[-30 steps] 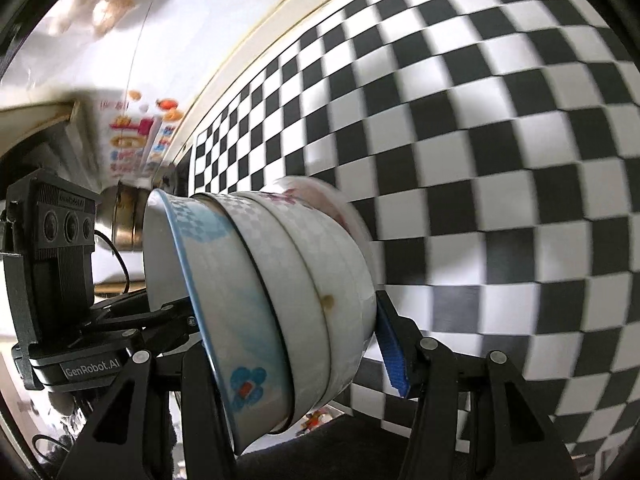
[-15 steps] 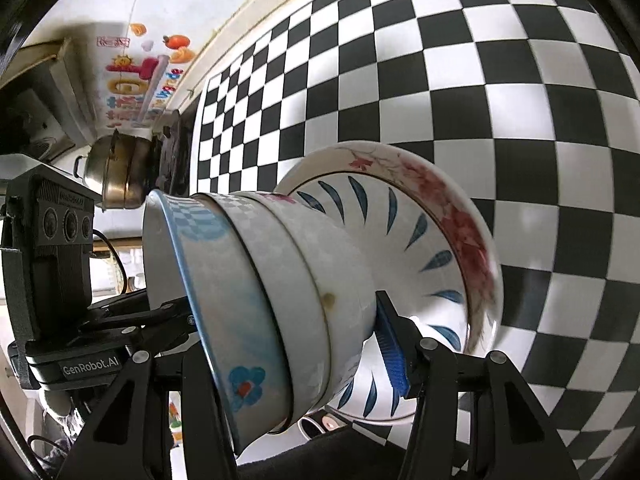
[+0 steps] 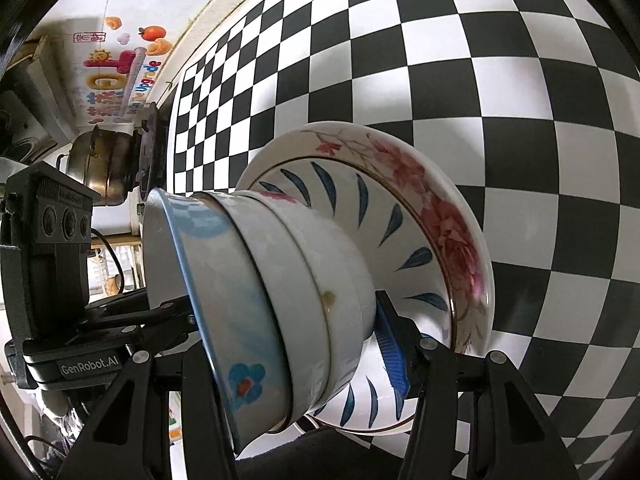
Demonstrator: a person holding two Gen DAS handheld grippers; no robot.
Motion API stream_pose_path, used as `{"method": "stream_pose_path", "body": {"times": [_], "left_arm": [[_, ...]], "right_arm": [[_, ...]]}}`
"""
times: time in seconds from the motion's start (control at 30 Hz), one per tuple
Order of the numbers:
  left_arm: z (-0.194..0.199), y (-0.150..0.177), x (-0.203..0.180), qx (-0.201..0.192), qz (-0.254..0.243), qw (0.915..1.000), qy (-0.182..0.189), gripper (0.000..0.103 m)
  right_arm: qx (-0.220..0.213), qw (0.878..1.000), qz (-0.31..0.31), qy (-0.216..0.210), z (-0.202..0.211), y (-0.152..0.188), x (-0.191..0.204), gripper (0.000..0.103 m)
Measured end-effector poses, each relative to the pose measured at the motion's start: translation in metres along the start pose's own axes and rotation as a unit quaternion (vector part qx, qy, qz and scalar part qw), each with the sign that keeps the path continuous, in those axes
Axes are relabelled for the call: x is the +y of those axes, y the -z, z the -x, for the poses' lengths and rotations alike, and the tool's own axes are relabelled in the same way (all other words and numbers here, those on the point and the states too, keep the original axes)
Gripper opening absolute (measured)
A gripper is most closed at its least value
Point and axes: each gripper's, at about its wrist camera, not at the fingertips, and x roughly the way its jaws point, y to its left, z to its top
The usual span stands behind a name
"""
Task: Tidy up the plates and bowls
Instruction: 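Lower the bowl stack onto the plate stack and open both tools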
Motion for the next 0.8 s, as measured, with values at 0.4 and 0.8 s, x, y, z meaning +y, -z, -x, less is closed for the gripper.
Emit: {"method": "stream_pose_path", "body": {"times": [0.4, 0.8], "left_arm": [[0.001, 0.002, -0.003, -0.002, -0.013, 0.9997, -0.019, 0.037], [0.051, 0.033, -0.01, -0.089, -0.038, 0.9901, -0.101, 0.04]], "right_arm": [[0.002, 1.0, 0.001, -0.002, 0.002, 0.001, 0.001, 0.055], [-0.026, 0.996, 0.049, 0.071, 0.032, 0.013, 0.03, 0.056]]}}
